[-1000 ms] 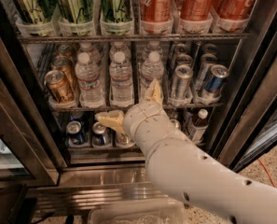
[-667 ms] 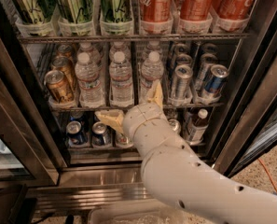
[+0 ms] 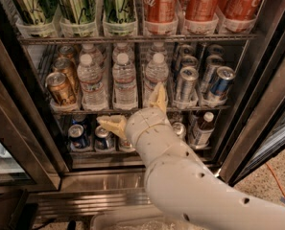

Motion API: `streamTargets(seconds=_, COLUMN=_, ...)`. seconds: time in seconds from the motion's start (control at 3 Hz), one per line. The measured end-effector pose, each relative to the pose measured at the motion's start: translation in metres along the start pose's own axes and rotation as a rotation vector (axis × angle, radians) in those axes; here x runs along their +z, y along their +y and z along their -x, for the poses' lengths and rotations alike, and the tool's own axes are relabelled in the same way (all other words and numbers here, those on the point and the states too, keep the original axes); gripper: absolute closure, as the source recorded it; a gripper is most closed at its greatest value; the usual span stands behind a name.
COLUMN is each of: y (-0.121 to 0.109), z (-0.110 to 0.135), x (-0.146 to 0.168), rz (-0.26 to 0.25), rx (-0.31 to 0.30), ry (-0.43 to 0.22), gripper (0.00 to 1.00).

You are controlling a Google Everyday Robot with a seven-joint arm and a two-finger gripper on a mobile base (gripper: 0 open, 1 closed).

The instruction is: Pick water bottle from middle shelf of fridge

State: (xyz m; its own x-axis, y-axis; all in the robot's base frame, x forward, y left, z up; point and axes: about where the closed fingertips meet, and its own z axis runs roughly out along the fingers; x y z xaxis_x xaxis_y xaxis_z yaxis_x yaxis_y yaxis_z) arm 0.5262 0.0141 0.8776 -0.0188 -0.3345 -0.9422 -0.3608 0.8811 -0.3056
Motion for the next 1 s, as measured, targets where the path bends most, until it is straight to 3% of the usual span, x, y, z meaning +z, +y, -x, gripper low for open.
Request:
streamTargets(seconds=0.33, y=0.0082, z=-0.0040, x=0.0036, rz=0.004, rx=-0.030, ry=-0.024, gripper=0.03)
streamTargets(seconds=1.0, y=0.0135, z=-0.0053, x=0.0132, rz=-0.046, rx=-0.027, ry=-0.064, gripper=0.07)
